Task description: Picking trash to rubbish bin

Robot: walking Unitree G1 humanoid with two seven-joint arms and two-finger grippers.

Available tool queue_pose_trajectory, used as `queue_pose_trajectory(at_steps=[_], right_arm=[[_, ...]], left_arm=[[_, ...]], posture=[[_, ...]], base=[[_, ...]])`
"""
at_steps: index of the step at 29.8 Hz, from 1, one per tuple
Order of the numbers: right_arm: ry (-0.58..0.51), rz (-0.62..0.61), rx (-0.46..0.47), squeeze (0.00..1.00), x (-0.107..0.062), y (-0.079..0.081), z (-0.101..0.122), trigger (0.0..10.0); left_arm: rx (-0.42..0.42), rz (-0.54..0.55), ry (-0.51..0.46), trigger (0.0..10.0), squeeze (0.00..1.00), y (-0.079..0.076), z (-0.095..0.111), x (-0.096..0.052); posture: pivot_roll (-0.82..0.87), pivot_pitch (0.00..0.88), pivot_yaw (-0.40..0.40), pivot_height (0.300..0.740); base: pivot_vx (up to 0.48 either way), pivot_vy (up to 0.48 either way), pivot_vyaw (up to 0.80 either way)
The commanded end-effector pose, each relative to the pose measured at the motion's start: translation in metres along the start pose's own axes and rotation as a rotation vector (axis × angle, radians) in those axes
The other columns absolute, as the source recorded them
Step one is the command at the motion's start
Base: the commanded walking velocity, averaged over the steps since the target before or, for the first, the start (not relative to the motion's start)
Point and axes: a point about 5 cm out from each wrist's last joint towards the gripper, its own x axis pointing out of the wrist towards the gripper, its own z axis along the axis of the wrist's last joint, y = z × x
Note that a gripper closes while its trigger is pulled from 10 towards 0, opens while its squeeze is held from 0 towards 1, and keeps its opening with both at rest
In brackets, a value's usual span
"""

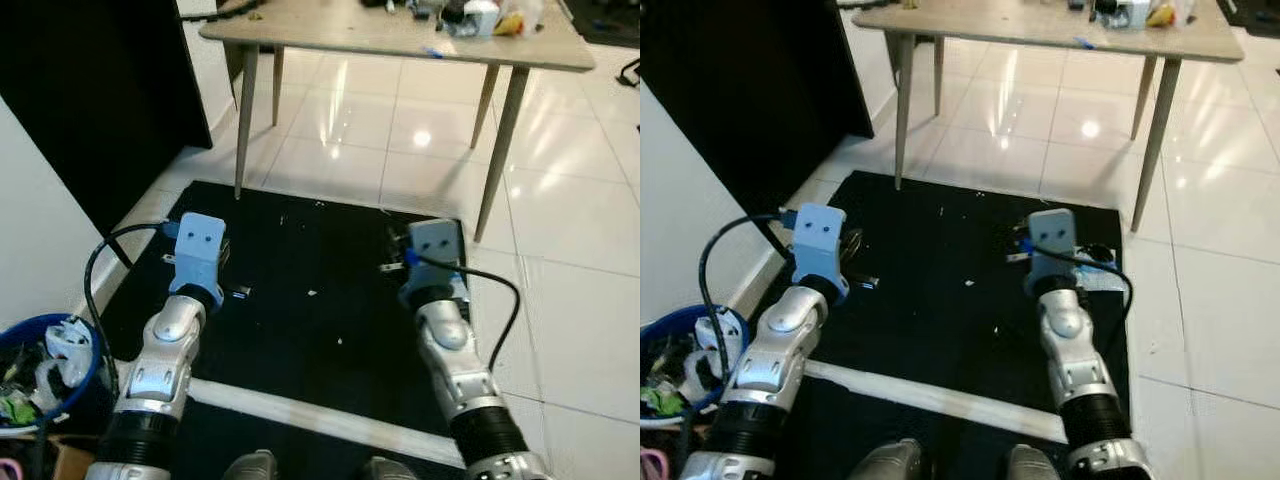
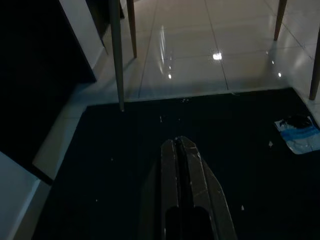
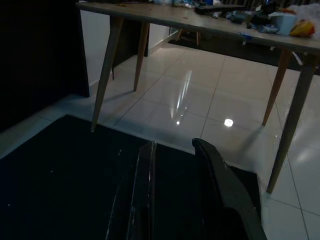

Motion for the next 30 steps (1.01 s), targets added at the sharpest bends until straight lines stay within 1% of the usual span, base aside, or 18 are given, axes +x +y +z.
queue_pose_trajectory(at_steps=[1, 8, 15, 30], right_arm=[[0.011, 0.008, 0.007, 0.0, -0.0011, 0.0036, -0.002, 10.0], [0.013, 0.003, 0.016, 0.0, -0.001, 0.0031, -0.0022, 10.0], [0.012, -0.002, 0.016, 0.0, -0.0011, 0.0024, -0.002, 10.0], [0.01, -0.006, 0.007, 0.0, -0.0013, 0.0001, -0.0016, 10.0]], left_arm=[[0.004, 0.007, 0.015, 10.0, 0.0, 0.0033, -0.0027, -0.001], [0.006, 0.005, 0.014, 10.0, 0.0, 0.0033, -0.0022, -0.0004], [0.008, 0.002, 0.015, 10.0, 0.0, 0.0027, -0.0019, -0.0002], [0.003, 0.003, 0.015, 10.0, 0.0, 0.0009, -0.002, 0.0003]], posture=[[0.04, 0.062, 0.033, 0.74], [0.04, 0.063, 0.035, 0.74], [0.04, 0.064, 0.036, 0.74], [0.03, 0.07, 0.033, 0.74]], base=[[0.296, 0.0, 0.0], [0.296, 0.0, 0.0], [0.289, 0.0, -0.68], [0.287, 0.0, 0.0]])
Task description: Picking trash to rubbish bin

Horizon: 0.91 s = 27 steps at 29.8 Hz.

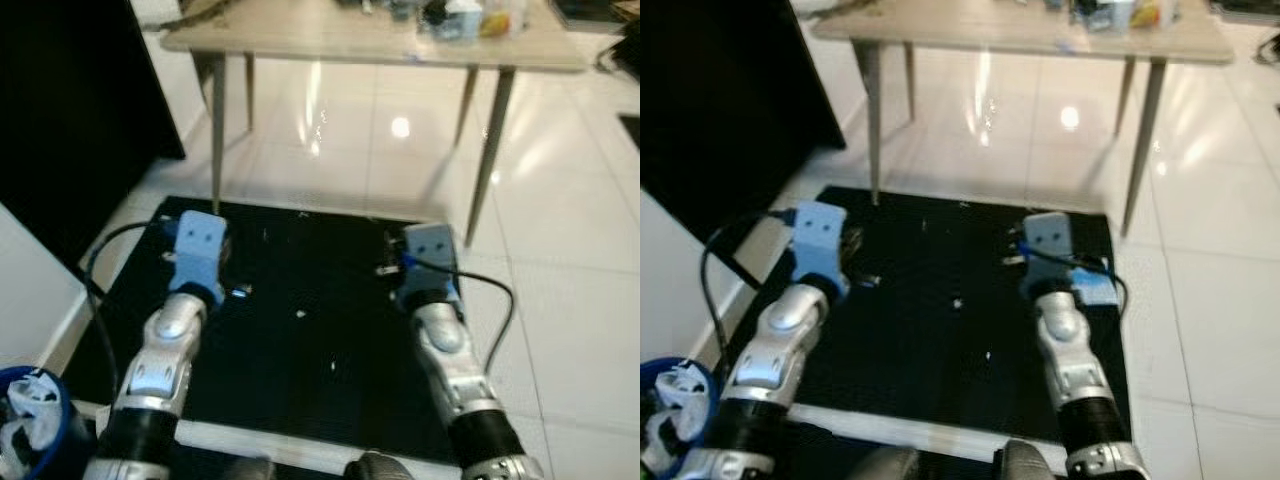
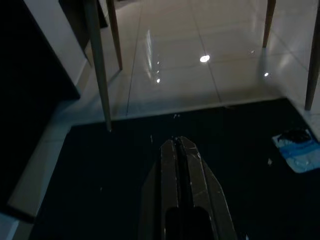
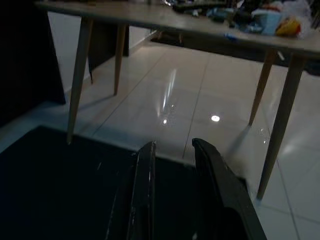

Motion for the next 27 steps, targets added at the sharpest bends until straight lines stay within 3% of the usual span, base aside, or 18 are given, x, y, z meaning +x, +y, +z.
queue_pose_trajectory(at_steps=[1, 27], right_arm=[[0.018, 0.007, 0.014, 0.0, -0.0025, 0.0041, -0.0039, 10.0], [0.014, 0.02, 0.019, 0.0, -0.0001, 0.0067, -0.0035, 10.0]], left_arm=[[0.005, 0.009, 0.027, 10.0, 0.0, 0.0029, -0.0065, -0.0026], [0.003, 0.004, 0.015, 10.0, 0.0, 0.0024, -0.005, -0.0021]], posture=[[0.03, 0.07, 0.033, 0.74], [0.03, 0.042, 0.026, 0.74]], base=[[0.289, 0.0, 0.0], [0.286, 0.0, 0.0]])
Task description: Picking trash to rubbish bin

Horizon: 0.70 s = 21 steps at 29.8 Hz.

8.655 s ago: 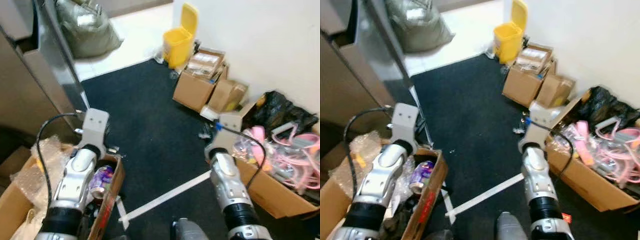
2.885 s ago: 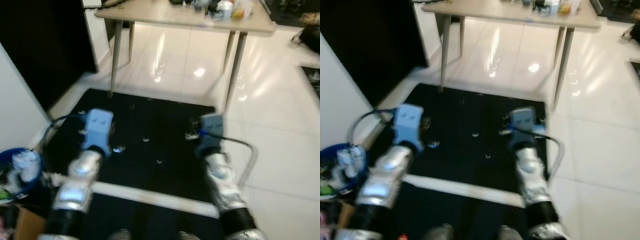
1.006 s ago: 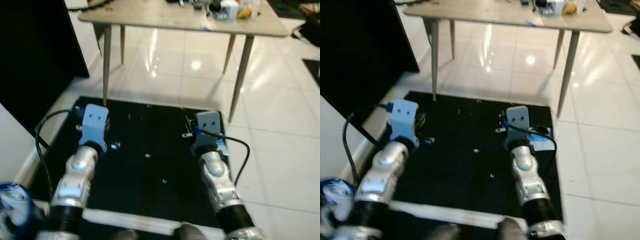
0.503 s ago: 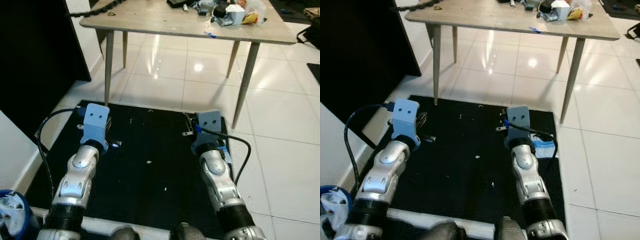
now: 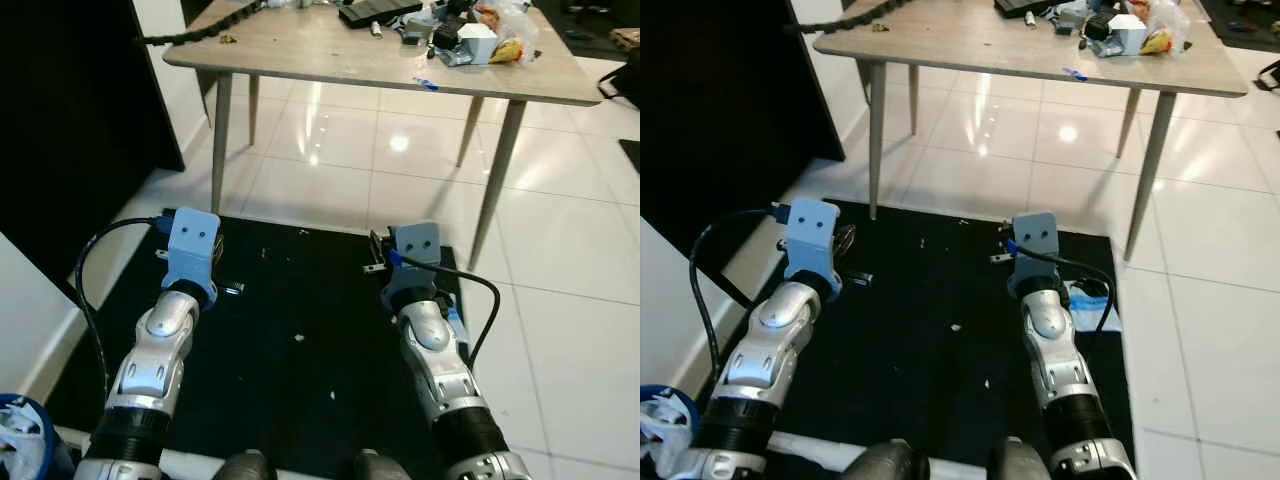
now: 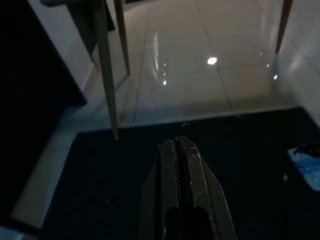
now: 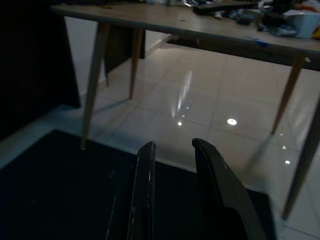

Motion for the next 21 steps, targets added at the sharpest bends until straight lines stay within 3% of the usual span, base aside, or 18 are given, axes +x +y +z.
queue_pose_trajectory(at_steps=[1, 8, 21], right_arm=[[-0.001, 0.0, 0.014, 0.0, 0.0002, 0.0012, -0.0002, 10.0], [-0.003, 0.001, 0.017, 0.0, 0.0007, 0.0007, 0.0003, 10.0], [-0.001, 0.002, 0.01, 0.0, -0.0002, 0.0006, -0.0007, 10.0]], left_arm=[[0.006, 0.007, 0.017, 10.0, 0.0, 0.0035, -0.0044, -0.0019], [0.005, 0.007, 0.017, 10.0, 0.0, 0.003, -0.0041, -0.002], [0.004, 0.008, 0.019, 10.0, 0.0, 0.0027, -0.0049, -0.0023]], posture=[[0.03, 0.042, 0.026, 0.74], [0.03, 0.047, 0.027, 0.74], [0.03, 0.052, 0.025, 0.74]], base=[[0.285, 0.0, 0.0], [0.286, 0.0, -0.33], [0.286, 0.0, 0.0]])
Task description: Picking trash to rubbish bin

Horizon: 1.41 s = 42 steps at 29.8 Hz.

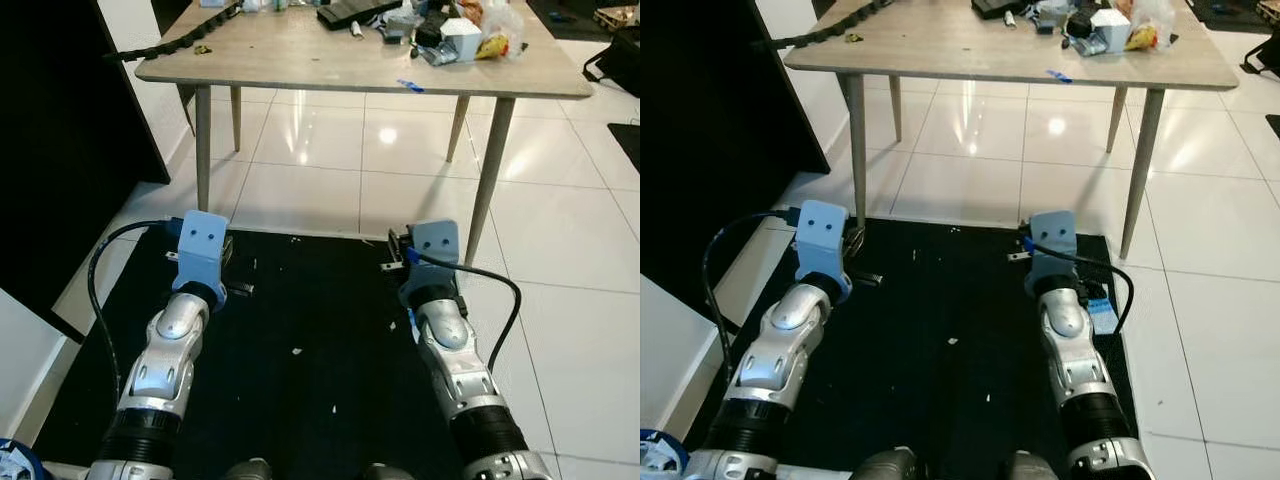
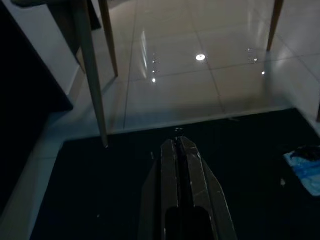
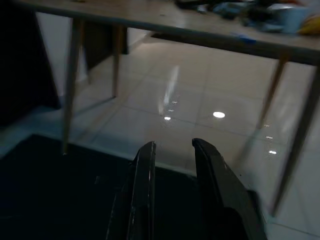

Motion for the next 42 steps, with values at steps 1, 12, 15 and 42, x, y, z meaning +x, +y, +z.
queue_pose_trajectory(at_steps=[1, 12, 15, 42], right_arm=[[0.008, -0.011, 0.0, 0.0, -0.0019, -0.0034, -0.0027, 10.0], [0.008, -0.011, -0.002, 0.0, -0.0019, -0.0043, -0.0025, 10.0], [0.01, -0.012, -0.002, 0.0, -0.002, -0.0042, -0.0028, 10.0], [0.002, -0.025, -0.001, 0.0, -0.0017, -0.0061, 0.0001, 10.0]], left_arm=[[0.005, -0.004, 0.016, 10.0, 0.0, -0.0006, -0.0038, -0.0014], [0.003, -0.001, 0.018, 10.0, 0.0, 0.0, -0.0043, -0.0015], [0.003, -0.002, 0.018, 10.0, 0.0, 0.0001, -0.0043, -0.0015], [0.002, -0.005, 0.022, 10.0, 0.0, -0.0004, -0.0041, 0.0003]], posture=[[0.03, 0.057, 0.023, 0.74], [0.03, 0.062, 0.023, 0.74], [0.03, 0.064, 0.024, 0.74], [0.02, 0.09, 0.031, 0.74]], base=[[0.289, 0.0, 0.0], [0.288, 0.0, 0.0], [0.287, 0.0, 0.0], [0.284, 0.0, -0.12]])
